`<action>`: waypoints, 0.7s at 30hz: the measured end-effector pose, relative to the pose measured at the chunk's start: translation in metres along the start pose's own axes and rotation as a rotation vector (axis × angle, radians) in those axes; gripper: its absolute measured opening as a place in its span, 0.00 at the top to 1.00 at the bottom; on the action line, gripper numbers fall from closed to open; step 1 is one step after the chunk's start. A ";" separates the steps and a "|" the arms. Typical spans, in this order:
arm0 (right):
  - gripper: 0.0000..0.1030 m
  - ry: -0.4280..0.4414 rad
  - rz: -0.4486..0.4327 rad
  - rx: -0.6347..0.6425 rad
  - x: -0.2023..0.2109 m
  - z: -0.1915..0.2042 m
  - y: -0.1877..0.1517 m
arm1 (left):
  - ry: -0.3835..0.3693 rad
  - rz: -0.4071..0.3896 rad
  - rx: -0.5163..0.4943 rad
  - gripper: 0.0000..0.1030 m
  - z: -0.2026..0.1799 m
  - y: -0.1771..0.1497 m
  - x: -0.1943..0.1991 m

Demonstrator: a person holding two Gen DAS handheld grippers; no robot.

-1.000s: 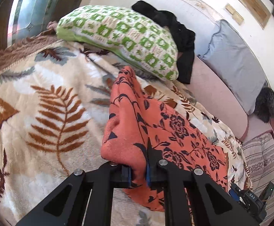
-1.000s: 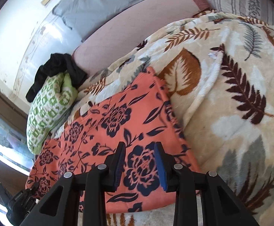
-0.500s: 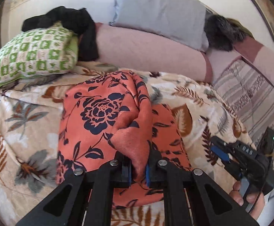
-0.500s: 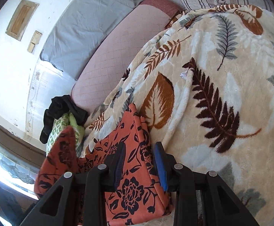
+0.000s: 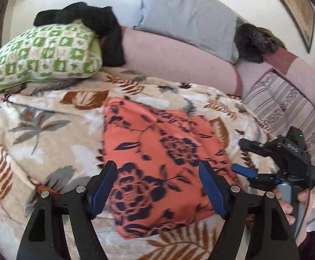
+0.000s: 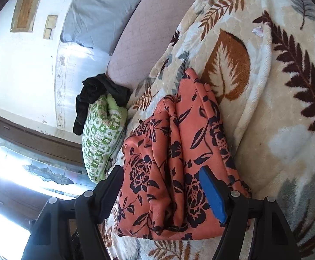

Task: Fold small clothes

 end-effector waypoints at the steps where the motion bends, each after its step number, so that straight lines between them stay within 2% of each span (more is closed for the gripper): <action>1: 0.27 0.003 0.013 0.004 -0.006 0.003 -0.001 | 0.016 0.005 0.027 0.24 0.011 -0.003 -0.003; 5: 0.27 -0.041 0.045 0.032 -0.031 0.011 -0.005 | 0.051 0.046 0.095 0.24 0.035 -0.011 -0.017; 7: 0.27 -0.086 0.045 0.063 -0.047 0.014 -0.003 | 0.032 0.052 0.106 0.24 0.035 -0.009 -0.020; 10: 0.27 -0.131 0.024 0.110 -0.065 0.021 0.003 | 0.033 0.088 0.088 0.24 0.033 -0.012 -0.027; 13: 0.28 -0.118 0.036 0.167 -0.079 0.033 0.003 | 0.035 0.122 0.062 0.24 0.029 -0.014 -0.033; 14: 0.32 -0.127 0.033 0.191 -0.083 0.038 0.002 | 0.026 0.131 0.056 0.24 0.027 -0.014 -0.035; 15: 0.59 -0.134 0.029 0.220 -0.085 0.043 0.001 | 0.020 0.137 0.049 0.24 0.025 -0.014 -0.036; 16: 0.79 -0.139 0.035 0.252 -0.088 0.048 -0.001 | 0.016 0.140 0.039 0.24 0.023 -0.013 -0.037; 17: 0.82 -0.165 0.031 0.278 -0.089 0.051 -0.001 | 0.012 0.140 0.027 0.24 0.021 -0.013 -0.038; 21: 0.86 -0.224 -0.091 0.352 -0.066 0.064 0.003 | -0.021 0.120 0.004 0.24 0.013 -0.010 -0.036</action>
Point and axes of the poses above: each gripper's, at about its wrist camera, not at the fingertips, and x roughly against the way its jaws point, z to its left, y to its top, the point moved 3 cm from there along -x, roughly the way its jaws point, and after that the axes turned 10 degrees about -y, right-handed, at the moved point
